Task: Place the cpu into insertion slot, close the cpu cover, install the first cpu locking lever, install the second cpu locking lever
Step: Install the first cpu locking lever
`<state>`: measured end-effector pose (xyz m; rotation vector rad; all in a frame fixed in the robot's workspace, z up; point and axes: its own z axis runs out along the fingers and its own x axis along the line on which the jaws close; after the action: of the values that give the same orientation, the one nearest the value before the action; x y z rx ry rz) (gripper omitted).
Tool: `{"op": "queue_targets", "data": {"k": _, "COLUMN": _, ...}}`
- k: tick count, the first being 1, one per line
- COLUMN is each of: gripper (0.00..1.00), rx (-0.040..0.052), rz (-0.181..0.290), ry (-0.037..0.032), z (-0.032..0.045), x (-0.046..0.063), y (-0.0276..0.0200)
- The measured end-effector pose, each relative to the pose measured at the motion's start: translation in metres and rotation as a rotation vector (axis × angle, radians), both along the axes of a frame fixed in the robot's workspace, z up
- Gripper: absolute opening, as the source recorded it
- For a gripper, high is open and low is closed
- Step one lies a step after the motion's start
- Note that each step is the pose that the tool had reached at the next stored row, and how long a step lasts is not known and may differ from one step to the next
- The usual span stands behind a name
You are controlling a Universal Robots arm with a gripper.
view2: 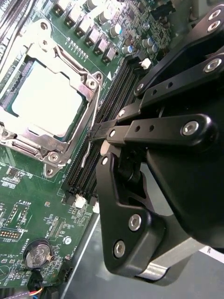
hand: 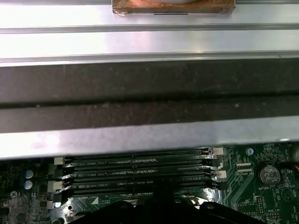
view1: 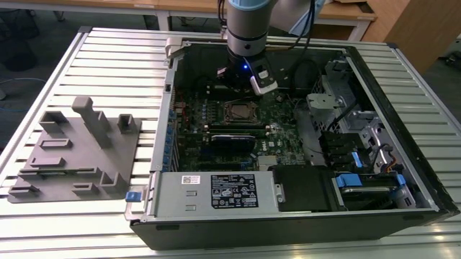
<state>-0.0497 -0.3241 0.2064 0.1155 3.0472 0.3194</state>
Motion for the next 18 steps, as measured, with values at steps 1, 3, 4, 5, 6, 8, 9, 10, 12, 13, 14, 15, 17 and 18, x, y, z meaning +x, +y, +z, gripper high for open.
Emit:
{"op": "queue_targets", "data": {"k": 1, "gripper": 0.11, "rx": 0.0000, "rz": 0.000, "ry": 0.0000, "z": 0.0000, "x": 0.0000, "y": 0.0000}}
{"op": "queue_targets", "data": {"k": 3, "gripper": 0.11, "rx": 0.0002, "rz": 0.000, "ry": -0.0002, "z": -0.0002, "x": 0.0001, "y": 0.0001}}
{"op": "queue_targets", "data": {"k": 4, "gripper": 0.11, "rx": 0.0002, "rz": 0.000, "ry": -0.0002, "z": -0.0002, "x": 0.0001, "y": 0.0001}}
{"op": "queue_targets", "data": {"k": 5, "gripper": 0.11, "rx": 0.0003, "rz": 0.000, "ry": -0.0002, "z": -0.0002, "x": 0.0003, "y": 0.0001}}
{"op": "queue_targets", "data": {"k": 6, "gripper": 0.11, "rx": 0.0004, "rz": 0.000, "ry": -0.0003, "z": -0.0004, "x": 0.0008, "y": 0.0001}}
{"op": "queue_targets", "data": {"k": 8, "gripper": 0.11, "rx": 0.0006, "rz": 0.000, "ry": -0.0004, "z": -0.0011, "x": 0.0022, "y": 0.0001}}
{"op": "queue_targets", "data": {"k": 9, "gripper": 0.11, "rx": 0.0005, "rz": 0.000, "ry": -0.0003, "z": -0.0016, "x": 0.0032, "y": 0.0001}}
{"op": "queue_targets", "data": {"k": 10, "gripper": 0.11, "rx": 0.0004, "rz": 0.000, "ry": -0.0003, "z": -0.0022, "x": 0.0041, "y": 0.0001}}
{"op": "queue_targets", "data": {"k": 12, "gripper": 0.11, "rx": 0.0003, "rz": 0.000, "ry": -0.0002, "z": -0.0033, "x": 0.0058, "y": 0.0001}}
{"op": "queue_targets", "data": {"k": 13, "gripper": 0.11, "rx": 0.0003, "rz": 0.000, "ry": -0.0002, "z": -0.0038, "x": 0.0063, "y": 0.0001}}
{"op": "queue_targets", "data": {"k": 14, "gripper": 0.11, "rx": 0.0002, "rz": -0.001, "ry": -0.0001, "z": -0.0039, "x": 0.0064, "y": 0.0001}}
{"op": "queue_targets", "data": {"k": 15, "gripper": 0.11, "rx": 0.0000, "rz": -0.001, "ry": -0.0001, "z": -0.0039, "x": 0.0064, "y": 0.0001}}
{"op": "queue_targets", "data": {"k": 17, "gripper": 0.11, "rx": 0.0002, "rz": -0.001, "ry": -0.0001, "z": -0.0040, "x": 0.0064, "y": 0.0001}}
{"op": "queue_targets", "data": {"k": 18, "gripper": 0.11, "rx": 0.0002, "rz": -0.001, "ry": -0.0001, "z": -0.0040, "x": 0.0064, "y": 0.0001}}
